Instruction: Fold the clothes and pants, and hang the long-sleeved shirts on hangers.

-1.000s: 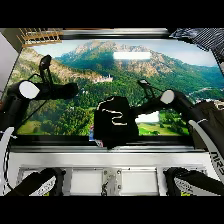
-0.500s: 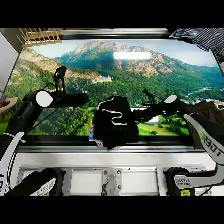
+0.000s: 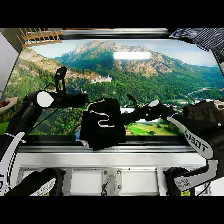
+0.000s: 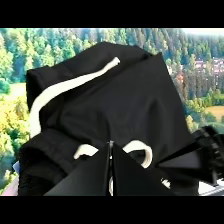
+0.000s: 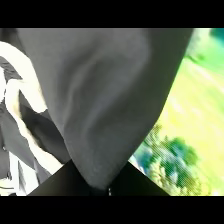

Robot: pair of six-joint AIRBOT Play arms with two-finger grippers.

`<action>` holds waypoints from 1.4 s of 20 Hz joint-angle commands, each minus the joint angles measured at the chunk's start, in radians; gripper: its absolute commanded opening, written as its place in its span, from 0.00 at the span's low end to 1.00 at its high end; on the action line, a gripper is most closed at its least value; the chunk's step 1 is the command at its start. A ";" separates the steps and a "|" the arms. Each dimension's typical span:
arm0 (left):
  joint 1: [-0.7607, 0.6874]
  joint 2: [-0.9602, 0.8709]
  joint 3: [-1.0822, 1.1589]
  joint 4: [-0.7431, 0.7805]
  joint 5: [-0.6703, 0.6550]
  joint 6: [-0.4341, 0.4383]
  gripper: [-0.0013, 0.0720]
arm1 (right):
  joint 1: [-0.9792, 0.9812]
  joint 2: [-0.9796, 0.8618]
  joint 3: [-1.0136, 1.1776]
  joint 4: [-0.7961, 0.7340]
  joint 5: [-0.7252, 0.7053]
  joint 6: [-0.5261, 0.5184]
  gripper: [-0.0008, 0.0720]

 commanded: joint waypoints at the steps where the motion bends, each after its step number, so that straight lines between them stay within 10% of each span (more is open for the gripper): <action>1: -0.001 0.000 0.000 -0.001 -0.013 0.001 0.04 | -0.072 0.084 0.071 -0.243 -0.006 0.143 0.06; 6: -0.001 0.000 -0.001 -0.001 -0.015 0.001 0.04 | -0.479 0.332 0.163 -0.790 -0.006 0.455 0.06; 14: -0.001 0.000 -0.001 -0.001 -0.021 0.001 0.04 | -1.093 0.426 0.164 -0.786 -0.126 0.533 0.06; 21: -0.002 0.000 -0.001 -0.002 -0.042 0.001 0.04 | -1.136 0.538 0.164 -0.786 -0.281 0.541 0.06; 28: -0.002 0.000 -0.001 -0.001 -0.042 0.001 0.04 | -1.136 0.627 0.148 -1.099 -0.172 0.734 0.06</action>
